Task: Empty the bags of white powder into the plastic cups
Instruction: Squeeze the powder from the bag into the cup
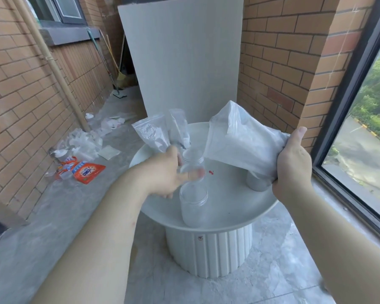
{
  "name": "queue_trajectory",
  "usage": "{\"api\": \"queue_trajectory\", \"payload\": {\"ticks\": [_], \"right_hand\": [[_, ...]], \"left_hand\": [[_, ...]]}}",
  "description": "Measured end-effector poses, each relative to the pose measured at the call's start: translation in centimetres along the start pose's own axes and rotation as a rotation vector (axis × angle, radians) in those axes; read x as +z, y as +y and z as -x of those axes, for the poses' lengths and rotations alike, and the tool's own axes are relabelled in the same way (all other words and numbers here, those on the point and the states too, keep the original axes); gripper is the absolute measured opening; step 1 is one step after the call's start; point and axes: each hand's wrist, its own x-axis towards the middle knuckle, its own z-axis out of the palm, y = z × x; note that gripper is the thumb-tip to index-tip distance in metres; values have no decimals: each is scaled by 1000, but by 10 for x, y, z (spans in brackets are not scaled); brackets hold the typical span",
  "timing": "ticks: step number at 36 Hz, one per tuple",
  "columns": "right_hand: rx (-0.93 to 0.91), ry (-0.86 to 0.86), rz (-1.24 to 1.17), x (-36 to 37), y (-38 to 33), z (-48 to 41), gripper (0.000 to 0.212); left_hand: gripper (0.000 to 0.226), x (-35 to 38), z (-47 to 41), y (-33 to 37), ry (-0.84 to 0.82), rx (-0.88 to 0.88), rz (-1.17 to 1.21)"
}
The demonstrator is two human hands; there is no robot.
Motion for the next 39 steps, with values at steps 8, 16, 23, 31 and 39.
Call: {"api": "queue_trajectory", "payload": {"ticks": [8,16,23,31,39], "right_hand": [[-78,37,43,3,7,-6,60],[-168,79,127,3,8,-8,61],[-249,113,197,2,7,-11,57],[-325,119,273,2,9,-13,53],[-441,93,380,5,6,-8,48]], "left_hand": [[91,27,-17,-13,-205,-67,-269],[70,35,-23,-10,-149,-22,-183],[90,40,-29,-10,-61,-10,-77],[79,41,-31,-9,-61,36,-2],[44,30,-28,-12,-108,74,6]]}}
